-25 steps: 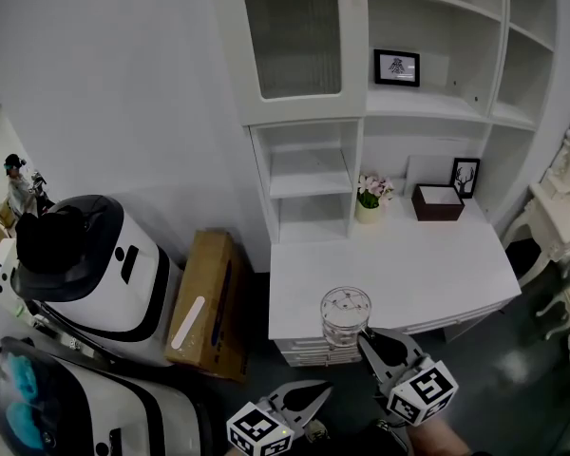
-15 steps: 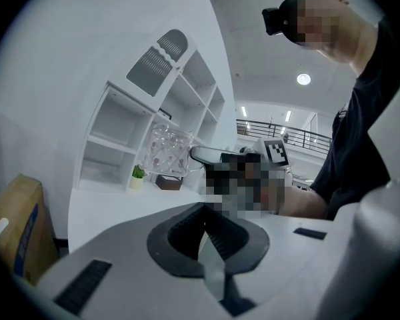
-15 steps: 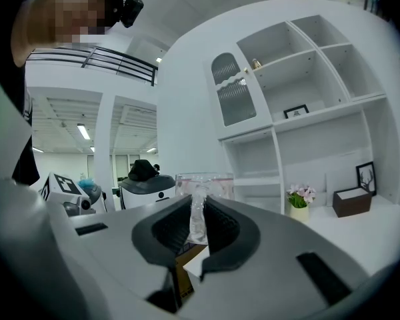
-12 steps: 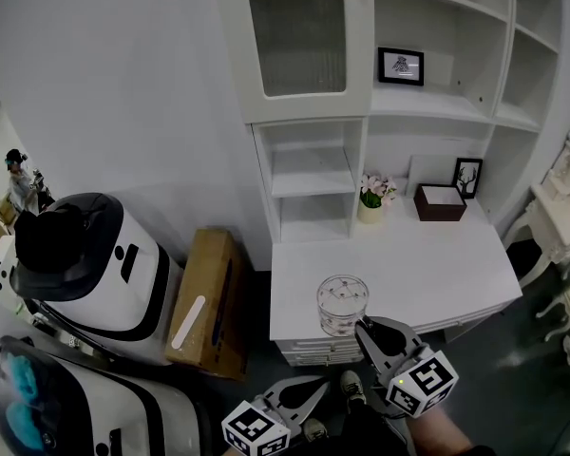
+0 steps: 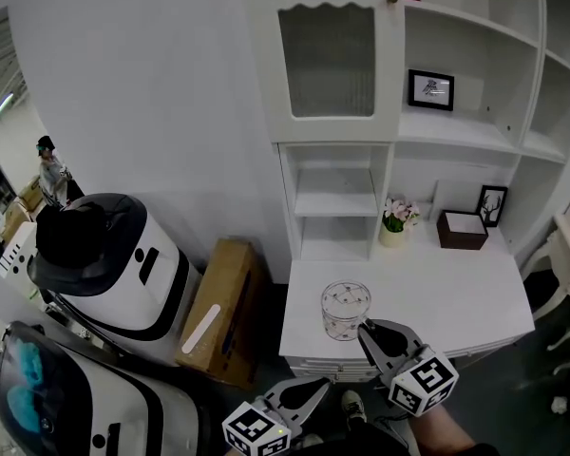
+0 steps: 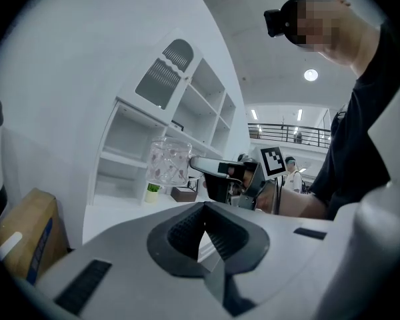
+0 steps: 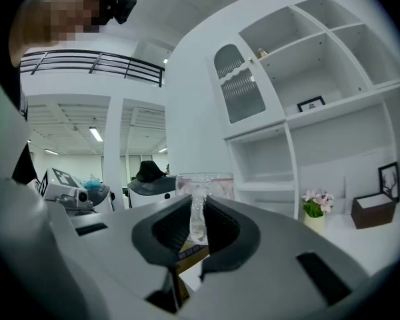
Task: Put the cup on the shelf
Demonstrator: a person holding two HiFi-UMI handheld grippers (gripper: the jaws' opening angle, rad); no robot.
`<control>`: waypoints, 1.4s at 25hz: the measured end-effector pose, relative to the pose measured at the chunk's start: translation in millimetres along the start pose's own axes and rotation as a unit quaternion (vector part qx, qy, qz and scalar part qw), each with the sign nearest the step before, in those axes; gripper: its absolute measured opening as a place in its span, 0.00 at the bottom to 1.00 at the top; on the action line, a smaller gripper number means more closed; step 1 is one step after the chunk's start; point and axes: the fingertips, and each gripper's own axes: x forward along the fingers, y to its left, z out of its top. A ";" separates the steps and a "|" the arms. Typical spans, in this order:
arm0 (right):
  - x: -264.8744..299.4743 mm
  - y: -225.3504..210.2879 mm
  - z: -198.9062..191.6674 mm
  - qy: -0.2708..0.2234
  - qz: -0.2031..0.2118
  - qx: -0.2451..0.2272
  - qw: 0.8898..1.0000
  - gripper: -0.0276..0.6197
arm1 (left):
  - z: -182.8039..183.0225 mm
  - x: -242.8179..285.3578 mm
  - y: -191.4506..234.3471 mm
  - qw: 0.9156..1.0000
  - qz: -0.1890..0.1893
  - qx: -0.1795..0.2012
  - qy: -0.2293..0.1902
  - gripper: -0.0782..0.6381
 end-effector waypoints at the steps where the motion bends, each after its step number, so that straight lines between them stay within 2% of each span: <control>1: 3.0 -2.3 0.8 0.001 0.005 -0.001 1.000 0.09 | 3.6 2.3 2.3 1.000 0.004 0.001 -0.003 0.12; 17: 40.0 -50.7 10.5 0.005 0.036 -0.002 0.999 0.09 | 34.5 47.1 33.7 0.999 0.041 0.002 -0.028 0.12; 28: 66.1 -94.2 16.7 0.000 0.038 -0.006 0.999 0.09 | 44.7 78.7 65.5 0.997 0.063 -0.007 -0.032 0.12; 35: 94.5 -124.3 23.1 -0.006 0.038 -0.013 0.999 0.09 | 59.0 99.5 93.8 0.995 0.080 -0.011 -0.050 0.12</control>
